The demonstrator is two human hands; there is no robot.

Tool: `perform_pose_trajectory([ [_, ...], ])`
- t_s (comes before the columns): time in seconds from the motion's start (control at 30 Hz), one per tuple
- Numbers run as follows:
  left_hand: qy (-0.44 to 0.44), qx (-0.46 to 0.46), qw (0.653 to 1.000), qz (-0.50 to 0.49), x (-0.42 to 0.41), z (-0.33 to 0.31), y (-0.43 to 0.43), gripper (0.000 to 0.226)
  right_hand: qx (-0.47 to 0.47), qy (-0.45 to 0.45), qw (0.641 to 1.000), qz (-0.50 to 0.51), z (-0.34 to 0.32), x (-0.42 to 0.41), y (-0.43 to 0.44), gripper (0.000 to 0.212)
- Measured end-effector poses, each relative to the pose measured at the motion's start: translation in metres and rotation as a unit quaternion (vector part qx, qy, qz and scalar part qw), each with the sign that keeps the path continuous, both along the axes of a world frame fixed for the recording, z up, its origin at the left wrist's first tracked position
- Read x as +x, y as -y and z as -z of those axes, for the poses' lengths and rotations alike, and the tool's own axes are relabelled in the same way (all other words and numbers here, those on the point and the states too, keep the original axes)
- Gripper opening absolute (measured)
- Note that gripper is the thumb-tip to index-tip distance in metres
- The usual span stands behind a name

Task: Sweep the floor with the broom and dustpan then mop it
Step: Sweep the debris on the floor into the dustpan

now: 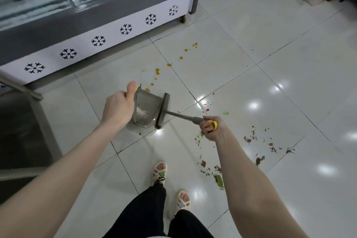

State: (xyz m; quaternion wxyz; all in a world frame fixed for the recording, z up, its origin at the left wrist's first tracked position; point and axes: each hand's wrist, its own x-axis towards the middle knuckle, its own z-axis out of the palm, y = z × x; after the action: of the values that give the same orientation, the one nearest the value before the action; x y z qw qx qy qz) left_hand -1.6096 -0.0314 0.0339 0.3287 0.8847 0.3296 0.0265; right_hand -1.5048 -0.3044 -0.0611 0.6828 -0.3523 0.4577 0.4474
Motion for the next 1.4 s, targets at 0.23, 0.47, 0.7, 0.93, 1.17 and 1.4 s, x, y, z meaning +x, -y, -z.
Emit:
perform_pose_trajectory([
  [0.23,-0.008,-0.016,0.999,0.044,0.048,0.013,0.001,0.067,-0.049,-0.022,0.993,0.106,-0.009,0.02,0.033,0.009],
  [0.47,-0.01,-0.033,0.994,0.104,0.081,0.015,0.02,0.07,-0.117,-0.033,0.982,0.145,-0.037,0.011,0.089,0.014],
  [0.7,-0.013,-0.066,0.989,0.131,0.097,0.011,0.037,0.064,-0.144,-0.023,0.968,0.206,-0.038,-0.004,0.121,0.01],
  [0.93,-0.008,-0.065,0.985,0.159,0.113,0.005,0.039,0.073,-0.136,0.014,0.971,0.194,-0.057,0.005,0.092,0.012],
  [1.17,0.012,-0.053,0.985,0.164,0.134,-0.005,0.024,0.069,-0.096,0.034,0.975,0.197,-0.061,0.025,0.07,0.007],
  [1.4,0.025,-0.023,0.989,0.145,0.169,-0.012,0.015,0.08,-0.02,0.047,0.973,0.225,-0.026,0.068,0.047,0.011],
])
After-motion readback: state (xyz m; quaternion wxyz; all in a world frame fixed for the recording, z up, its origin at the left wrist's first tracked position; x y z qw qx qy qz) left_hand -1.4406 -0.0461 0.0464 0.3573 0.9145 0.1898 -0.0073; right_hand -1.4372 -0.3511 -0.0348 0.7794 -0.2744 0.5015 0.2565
